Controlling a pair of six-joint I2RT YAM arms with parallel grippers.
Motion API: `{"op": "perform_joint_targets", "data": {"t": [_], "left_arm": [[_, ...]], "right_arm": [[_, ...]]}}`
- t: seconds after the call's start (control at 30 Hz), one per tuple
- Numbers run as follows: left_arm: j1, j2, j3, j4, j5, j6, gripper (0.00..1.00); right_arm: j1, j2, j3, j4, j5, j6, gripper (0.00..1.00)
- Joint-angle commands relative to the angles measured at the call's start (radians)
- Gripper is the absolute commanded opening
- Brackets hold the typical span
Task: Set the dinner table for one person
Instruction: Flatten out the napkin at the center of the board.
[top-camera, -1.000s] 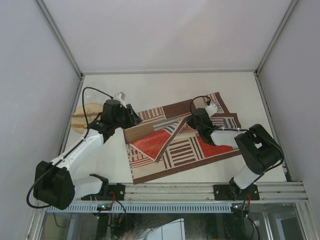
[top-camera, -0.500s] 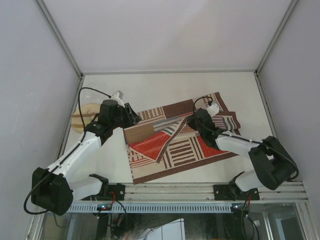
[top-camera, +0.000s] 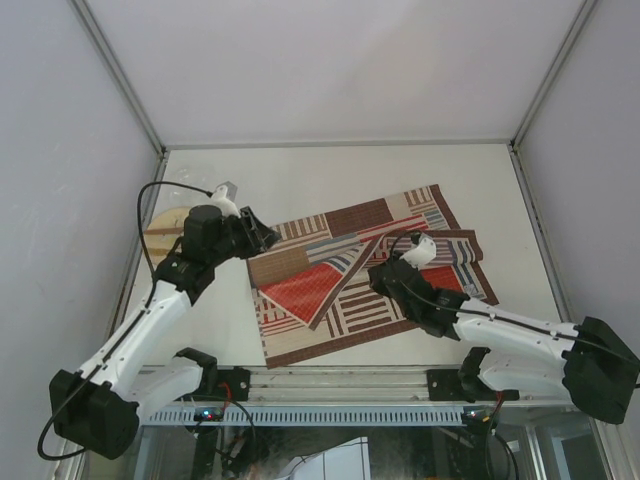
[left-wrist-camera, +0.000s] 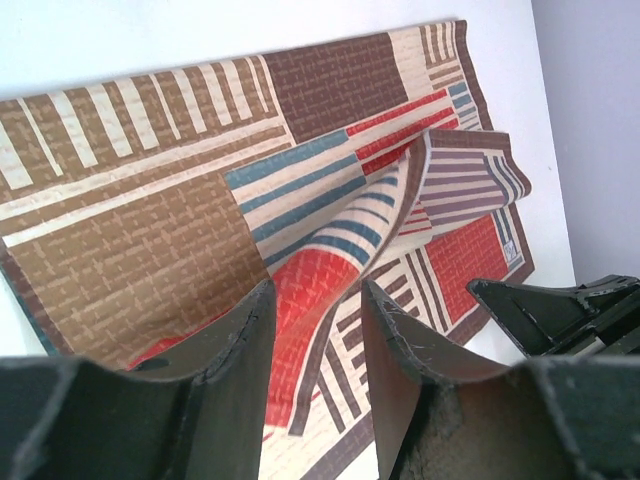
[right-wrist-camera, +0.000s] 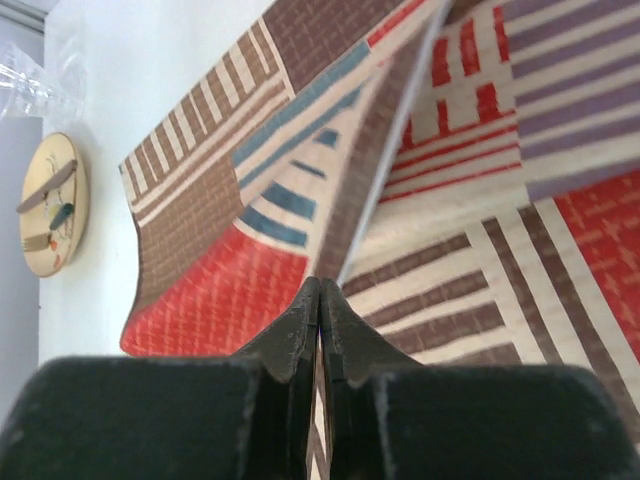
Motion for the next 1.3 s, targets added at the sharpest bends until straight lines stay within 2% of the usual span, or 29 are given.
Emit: {"op": "perform_joint_targets", "data": {"t": [0.0, 0.27, 0.33, 0.47, 0.53, 0.63, 0.87, 1.27], "left_arm": [[0.005, -0.05, -0.04, -0.001, 0.034, -0.008, 0.45], [0.004, -0.103, -0.104, -0.003, 0.059, -0.03, 0.45], [0.005, -0.108, -0.122, -0.008, 0.042, -0.025, 0.45], [0.005, -0.102, -0.131, -0.038, -0.01, 0.006, 0.45], [0.005, -0.112, -0.137, -0.043, -0.027, 0.013, 0.45], [0.005, -0.149, -0.144, -0.049, -0.064, 0.021, 0.45], [0.005, -0.212, -0.138, -0.107, -0.121, 0.063, 0.45], [0.002, -0.033, -0.232, 0.066, 0.001, 0.034, 0.44]], "right_arm": [[0.068, -0.075, -0.023, -0.113, 0.117, 0.078, 0.0], [0.157, -0.119, -0.057, -0.174, 0.162, 0.156, 0.03], [0.159, -0.104, -0.061, -0.148, 0.147, 0.152, 0.11], [0.16, -0.03, -0.065, -0.034, 0.125, 0.116, 0.35], [0.153, 0.019, -0.065, 0.039, 0.128, 0.082, 0.39], [0.123, 0.093, -0.065, 0.164, 0.124, 0.02, 0.4], [-0.045, 0.236, -0.052, 0.379, 0.013, -0.053, 0.37], [-0.183, 0.368, -0.009, 0.518, -0.07, -0.099, 0.34]]}}
